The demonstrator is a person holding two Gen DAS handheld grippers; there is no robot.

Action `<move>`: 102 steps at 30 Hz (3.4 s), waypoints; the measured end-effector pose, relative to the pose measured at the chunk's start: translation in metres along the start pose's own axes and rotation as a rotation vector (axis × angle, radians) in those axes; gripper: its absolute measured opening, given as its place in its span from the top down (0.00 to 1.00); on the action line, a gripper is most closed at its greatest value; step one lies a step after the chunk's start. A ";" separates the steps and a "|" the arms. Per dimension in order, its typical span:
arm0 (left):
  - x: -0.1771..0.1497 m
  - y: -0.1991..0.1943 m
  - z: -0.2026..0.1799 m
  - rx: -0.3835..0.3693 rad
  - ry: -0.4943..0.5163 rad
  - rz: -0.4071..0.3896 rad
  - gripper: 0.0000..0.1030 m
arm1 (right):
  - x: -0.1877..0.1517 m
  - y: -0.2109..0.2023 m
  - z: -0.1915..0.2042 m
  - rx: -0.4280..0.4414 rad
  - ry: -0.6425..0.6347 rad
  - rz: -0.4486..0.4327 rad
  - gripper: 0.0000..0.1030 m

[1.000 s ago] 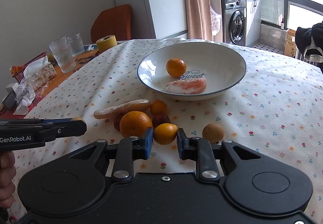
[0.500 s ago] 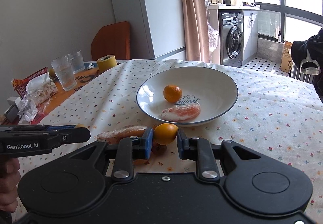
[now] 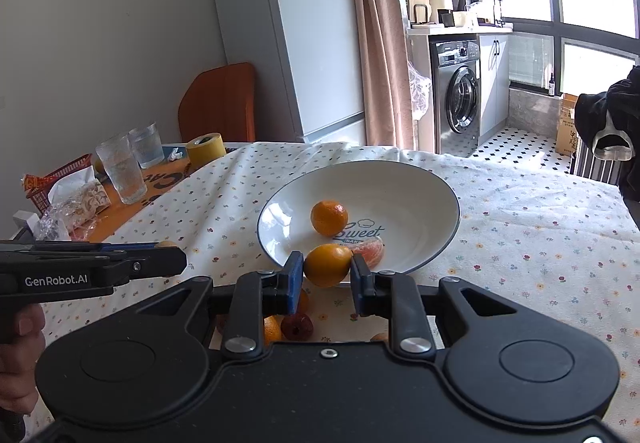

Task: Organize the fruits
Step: 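Carry the kiwi and mandarin into the white bowl and open both grippers, then withdraw both grippers from the bowl toward the remaining fruit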

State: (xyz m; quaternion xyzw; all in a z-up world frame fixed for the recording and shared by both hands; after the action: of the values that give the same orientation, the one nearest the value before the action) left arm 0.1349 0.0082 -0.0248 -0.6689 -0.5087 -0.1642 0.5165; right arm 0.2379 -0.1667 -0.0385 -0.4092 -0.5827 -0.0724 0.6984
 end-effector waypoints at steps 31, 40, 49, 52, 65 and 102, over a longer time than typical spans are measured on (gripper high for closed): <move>0.018 0.074 -0.033 0.028 0.101 0.062 0.76 | -0.012 0.047 -0.036 -0.006 0.097 -0.017 0.77; 0.019 0.098 -0.039 0.028 0.118 0.083 0.76 | -0.016 0.048 -0.045 -0.027 0.118 0.000 0.67; 0.022 0.101 -0.038 0.050 0.120 0.063 0.72 | -0.017 0.043 -0.059 -0.043 0.153 0.002 0.67; 0.023 0.096 -0.034 0.060 0.112 0.066 0.71 | -0.018 0.045 -0.059 -0.047 0.150 0.022 0.67; 0.017 0.064 -0.022 0.095 0.086 0.062 0.61 | -0.010 0.024 -0.067 0.013 0.187 -0.021 0.65; -0.052 0.039 -0.038 0.095 0.059 0.125 0.32 | -0.048 -0.056 -0.058 0.022 0.222 -0.048 0.00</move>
State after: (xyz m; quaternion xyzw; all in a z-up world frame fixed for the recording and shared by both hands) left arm 0.1573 -0.0491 -0.0684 -0.6691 -0.4577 -0.1271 0.5716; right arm 0.2346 -0.2594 -0.0523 -0.3770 -0.5121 -0.1277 0.7611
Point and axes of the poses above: each gripper's, at about its wrist camera, not at the fingertips, and y roughly the way its jaws point, z to its left, x to its top, the point moved 2 cm from there along y, roughly the way its jaws point, and after that the axes turned 13 degrees about -y, right-handed, at the moved point
